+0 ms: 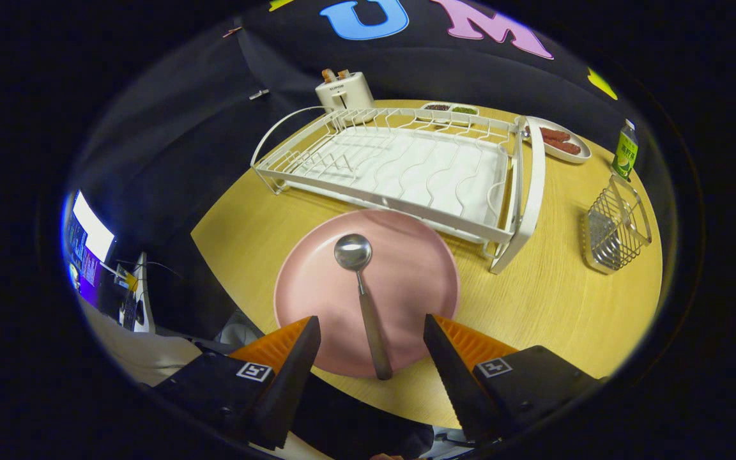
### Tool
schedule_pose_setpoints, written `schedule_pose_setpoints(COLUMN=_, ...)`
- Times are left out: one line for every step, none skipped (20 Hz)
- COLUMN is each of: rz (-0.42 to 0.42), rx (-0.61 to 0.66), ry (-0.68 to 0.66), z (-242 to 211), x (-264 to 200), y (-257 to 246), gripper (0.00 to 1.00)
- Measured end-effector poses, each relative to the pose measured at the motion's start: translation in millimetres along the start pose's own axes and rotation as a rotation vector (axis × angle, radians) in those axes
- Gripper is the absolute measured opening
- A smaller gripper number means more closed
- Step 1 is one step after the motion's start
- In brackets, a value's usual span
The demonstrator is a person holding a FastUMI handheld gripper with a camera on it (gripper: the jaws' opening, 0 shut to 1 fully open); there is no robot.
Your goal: Take the plate from the dish rack, then take the spoon from the basket and place it into the plate.
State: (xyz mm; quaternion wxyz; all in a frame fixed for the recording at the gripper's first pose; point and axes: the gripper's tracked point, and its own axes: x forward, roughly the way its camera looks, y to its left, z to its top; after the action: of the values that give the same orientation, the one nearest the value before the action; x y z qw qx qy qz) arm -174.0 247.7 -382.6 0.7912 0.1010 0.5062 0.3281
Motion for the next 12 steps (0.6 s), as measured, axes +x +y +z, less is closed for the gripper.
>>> schedule_pose_setpoints(rz=-0.005, rx=-0.005, ry=-0.023, z=8, x=-6, y=-1, gripper=1.00)
schedule_pose_setpoints(rz=-0.011, rx=-0.009, ry=-0.045, z=17, x=-12, y=-2, gripper=0.99)
schedule_pose_setpoints(rz=-0.018, rx=-0.013, ry=-0.070, z=26, x=-19, y=-3, gripper=0.99)
schedule_pose_setpoints(rz=-0.021, rx=-0.014, ry=-0.098, z=38, x=-26, y=-5, gripper=0.99)
schedule_pose_setpoints(rz=-0.022, rx=-0.016, ry=-0.129, z=51, x=-35, y=-5, gripper=0.99)
schedule_pose_setpoints(rz=-0.027, rx=-0.020, ry=-0.160, z=64, x=-47, y=-4, gripper=0.99)
schedule_pose_setpoints(rz=-0.038, rx=-0.027, ry=-0.192, z=77, x=-57, y=-7, gripper=0.99)
schedule_pose_setpoints(rz=-0.051, rx=-0.035, ry=-0.227, z=91, x=-69, y=-11, gripper=1.00)
schedule_pose_setpoints(rz=-0.067, rx=-0.043, ry=-0.267, z=107, x=-81, y=-19, gripper=0.99)
schedule_pose_setpoints(rz=-0.086, rx=-0.050, ry=-0.306, z=121, x=-96, y=-24, gripper=0.99)
schedule_pose_setpoints(rz=-0.105, rx=-0.055, ry=-0.342, z=135, x=-110, y=-31, gripper=0.99)
schedule_pose_setpoints(rz=-0.126, rx=-0.057, ry=-0.376, z=147, x=-124, y=-40, gripper=0.99)
